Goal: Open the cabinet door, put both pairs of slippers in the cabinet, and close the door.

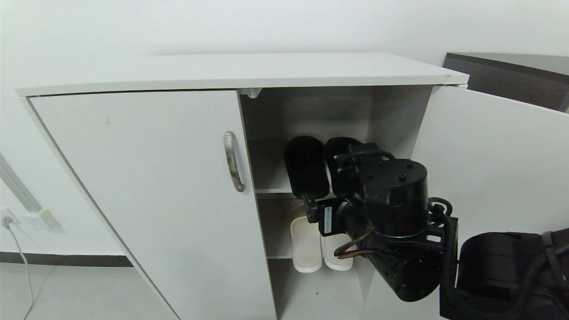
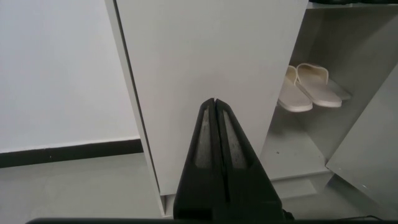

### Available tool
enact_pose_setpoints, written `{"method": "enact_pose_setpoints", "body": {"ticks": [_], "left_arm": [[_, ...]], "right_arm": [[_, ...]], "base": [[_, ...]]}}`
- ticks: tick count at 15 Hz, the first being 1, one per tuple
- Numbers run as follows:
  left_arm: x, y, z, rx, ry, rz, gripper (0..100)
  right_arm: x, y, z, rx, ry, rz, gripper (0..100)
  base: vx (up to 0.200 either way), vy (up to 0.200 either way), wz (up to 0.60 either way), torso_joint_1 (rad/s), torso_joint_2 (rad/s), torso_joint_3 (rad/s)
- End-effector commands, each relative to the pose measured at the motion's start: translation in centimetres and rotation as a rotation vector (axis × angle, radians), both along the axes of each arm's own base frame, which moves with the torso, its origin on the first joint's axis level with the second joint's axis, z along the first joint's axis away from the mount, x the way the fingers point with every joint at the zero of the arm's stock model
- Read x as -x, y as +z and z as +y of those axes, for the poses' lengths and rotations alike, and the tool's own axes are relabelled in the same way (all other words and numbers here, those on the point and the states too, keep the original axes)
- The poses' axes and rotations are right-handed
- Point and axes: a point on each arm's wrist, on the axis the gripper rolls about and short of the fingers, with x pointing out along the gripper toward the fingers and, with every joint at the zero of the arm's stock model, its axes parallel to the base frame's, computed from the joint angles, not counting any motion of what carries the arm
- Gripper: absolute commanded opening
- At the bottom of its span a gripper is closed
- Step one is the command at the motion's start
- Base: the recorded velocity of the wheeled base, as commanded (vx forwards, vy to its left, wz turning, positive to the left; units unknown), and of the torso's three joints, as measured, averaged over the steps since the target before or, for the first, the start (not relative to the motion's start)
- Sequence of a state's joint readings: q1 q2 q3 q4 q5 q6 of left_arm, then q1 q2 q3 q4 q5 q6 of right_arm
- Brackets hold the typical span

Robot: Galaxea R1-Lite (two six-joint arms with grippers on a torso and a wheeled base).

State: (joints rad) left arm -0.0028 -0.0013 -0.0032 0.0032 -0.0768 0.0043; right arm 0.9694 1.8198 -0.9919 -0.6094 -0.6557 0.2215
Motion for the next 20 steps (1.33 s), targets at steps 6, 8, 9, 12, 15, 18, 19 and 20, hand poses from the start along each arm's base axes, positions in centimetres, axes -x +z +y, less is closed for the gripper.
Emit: {"method": "enact_pose_setpoints", "body": {"ticks": [6, 8, 9, 12, 15, 18, 19, 20], "left_arm": [[-0.01, 0.00, 0.00, 0.000, 0.000, 0.001, 0], [-0.01, 0.00, 0.00, 0.000, 0.001, 0.001, 0], [-0.01, 0.00, 0.00, 0.000, 0.000, 0.001, 0], [-0.01, 0.00, 0.00, 0.000, 0.000, 0.001, 0], [-0.01, 0.00, 0.00, 0.000, 0.000, 0.001, 0], [-0.01, 0.00, 0.00, 0.000, 0.000, 0.001, 0], [-0.01, 0.00, 0.00, 0.000, 0.001, 0.001, 0], [-0.01, 0.00, 0.00, 0.000, 0.001, 0.001, 0]], "right_arm": [[0.36, -0.17, 0.04, 0.004, 0.007, 0.003, 0], [0.47, -0.22, 0.15, 0.005, 0.010, 0.003, 0], [0.56, -0.36, 0.27, 0.009, 0.008, 0.005, 0], [0.74, -0.66, 0.18, 0.018, 0.008, 0.011, 0], [0.74, -0.66, 0.18, 0.019, 0.009, 0.010, 0], [0.82, -0.76, 0.25, 0.021, 0.010, 0.012, 0], [0.83, -0.80, 0.23, 0.022, 0.010, 0.013, 0], [0.83, -0.80, 0.23, 0.022, 0.010, 0.013, 0]], "base": [[0.000, 0.000, 0.00, 0.000, 0.00, 0.000], [0.000, 0.000, 0.00, 0.000, 0.00, 0.000], [0.000, 0.000, 0.00, 0.000, 0.00, 0.000], [0.000, 0.000, 0.00, 0.000, 0.00, 0.000], [0.000, 0.000, 0.00, 0.000, 0.00, 0.000], [-0.067, 0.000, 0.00, 0.001, 0.00, 0.001], [-0.200, 0.000, 0.00, 0.007, 0.00, 0.002], [-0.200, 0.000, 0.00, 0.007, 0.00, -0.002]]}}
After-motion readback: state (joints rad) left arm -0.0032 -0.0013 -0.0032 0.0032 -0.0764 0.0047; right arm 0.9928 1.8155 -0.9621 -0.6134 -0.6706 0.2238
